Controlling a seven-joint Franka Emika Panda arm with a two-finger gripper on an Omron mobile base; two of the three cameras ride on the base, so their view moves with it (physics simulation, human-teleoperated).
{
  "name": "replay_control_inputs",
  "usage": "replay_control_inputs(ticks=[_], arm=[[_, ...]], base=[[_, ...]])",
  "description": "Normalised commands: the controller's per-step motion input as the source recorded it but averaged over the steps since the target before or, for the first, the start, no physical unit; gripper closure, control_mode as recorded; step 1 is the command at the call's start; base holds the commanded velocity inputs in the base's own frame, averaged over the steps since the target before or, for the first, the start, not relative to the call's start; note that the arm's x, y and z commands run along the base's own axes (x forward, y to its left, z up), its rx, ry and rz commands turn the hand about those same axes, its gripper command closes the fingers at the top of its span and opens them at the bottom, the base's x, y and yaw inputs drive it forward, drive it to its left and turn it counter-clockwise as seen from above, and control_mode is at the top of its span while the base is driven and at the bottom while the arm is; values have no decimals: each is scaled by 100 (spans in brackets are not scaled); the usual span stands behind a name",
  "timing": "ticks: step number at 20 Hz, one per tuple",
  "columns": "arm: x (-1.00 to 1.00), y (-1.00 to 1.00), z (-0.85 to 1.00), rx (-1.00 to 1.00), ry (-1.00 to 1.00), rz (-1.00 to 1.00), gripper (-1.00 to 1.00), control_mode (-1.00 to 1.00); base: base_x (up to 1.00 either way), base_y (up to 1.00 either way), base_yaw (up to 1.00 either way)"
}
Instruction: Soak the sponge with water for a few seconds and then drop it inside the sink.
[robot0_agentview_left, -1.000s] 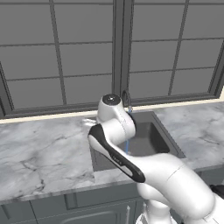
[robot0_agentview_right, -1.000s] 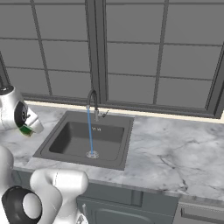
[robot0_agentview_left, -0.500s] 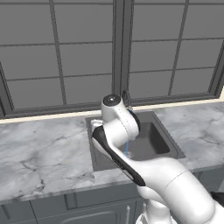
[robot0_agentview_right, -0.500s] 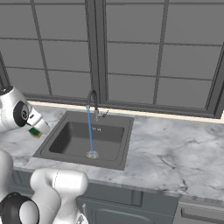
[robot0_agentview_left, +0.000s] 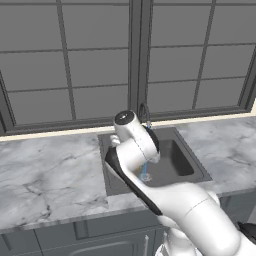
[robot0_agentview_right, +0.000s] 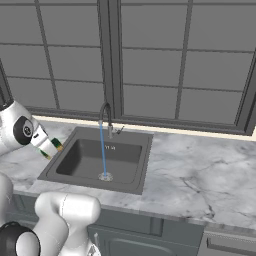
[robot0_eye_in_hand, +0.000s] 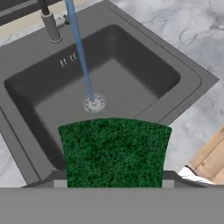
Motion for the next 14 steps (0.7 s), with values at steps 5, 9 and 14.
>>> replay_control_inputs(ticks=[5, 9, 14], arm=[[22, -18, -14, -17, -12, -13, 100, -100], [46, -39, -12, -12, -6, -3, 100, -100], [21, -28, -9, -5, -5, 0, 100, -100]], base=[[0, 0, 0], [0, 0, 0], [0, 0, 0]])
